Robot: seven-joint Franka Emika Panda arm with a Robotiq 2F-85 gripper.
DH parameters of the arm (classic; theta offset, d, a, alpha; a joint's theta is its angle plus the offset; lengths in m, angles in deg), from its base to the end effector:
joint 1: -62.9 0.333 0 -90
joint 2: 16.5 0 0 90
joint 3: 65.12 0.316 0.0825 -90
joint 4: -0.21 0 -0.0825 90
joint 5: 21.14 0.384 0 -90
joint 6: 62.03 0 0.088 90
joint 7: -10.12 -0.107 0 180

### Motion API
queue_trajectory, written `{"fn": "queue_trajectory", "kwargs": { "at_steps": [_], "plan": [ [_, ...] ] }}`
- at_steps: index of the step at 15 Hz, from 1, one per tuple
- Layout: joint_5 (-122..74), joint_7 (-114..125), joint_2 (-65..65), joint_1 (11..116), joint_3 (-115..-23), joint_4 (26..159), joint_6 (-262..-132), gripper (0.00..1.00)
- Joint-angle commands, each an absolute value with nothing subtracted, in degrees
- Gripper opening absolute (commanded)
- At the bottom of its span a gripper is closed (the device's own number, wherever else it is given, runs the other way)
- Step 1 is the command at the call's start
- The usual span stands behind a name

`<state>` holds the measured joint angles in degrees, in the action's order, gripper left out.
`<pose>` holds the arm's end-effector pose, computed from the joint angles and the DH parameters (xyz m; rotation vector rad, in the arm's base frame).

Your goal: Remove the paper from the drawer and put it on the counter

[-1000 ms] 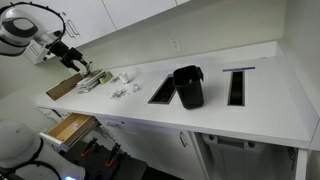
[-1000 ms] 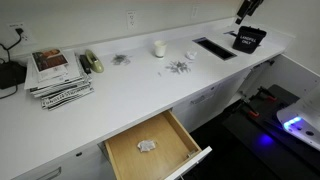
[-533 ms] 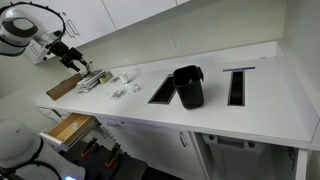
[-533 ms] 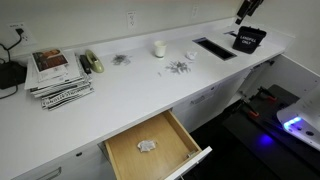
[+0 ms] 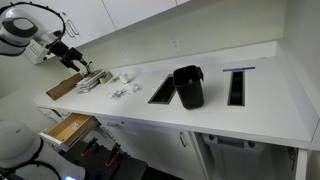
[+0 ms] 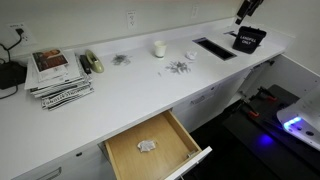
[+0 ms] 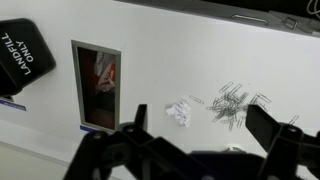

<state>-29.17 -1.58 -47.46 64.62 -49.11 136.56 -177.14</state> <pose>0.3886 0.1281 0.5262 2.8896 0.1853 0.3046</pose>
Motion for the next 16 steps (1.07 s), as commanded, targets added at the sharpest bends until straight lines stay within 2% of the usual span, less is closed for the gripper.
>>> {"fn": "queue_trajectory", "kwargs": {
  "at_steps": [1,6,12,16],
  "plan": [
    [-30.02,-2.28,-47.19,66.2,-50.41,136.44,-176.94,1.0],
    [-30.33,-1.78,-46.2,66.85,-49.69,135.83,-177.29,1.0],
    [-24.0,4.84,-39.78,77.97,-46.48,133.88,-178.34,1.0],
    [-22.4,9.17,-31.47,83.1,-43.77,131.05,-184.25,1.0]
  ]
}}
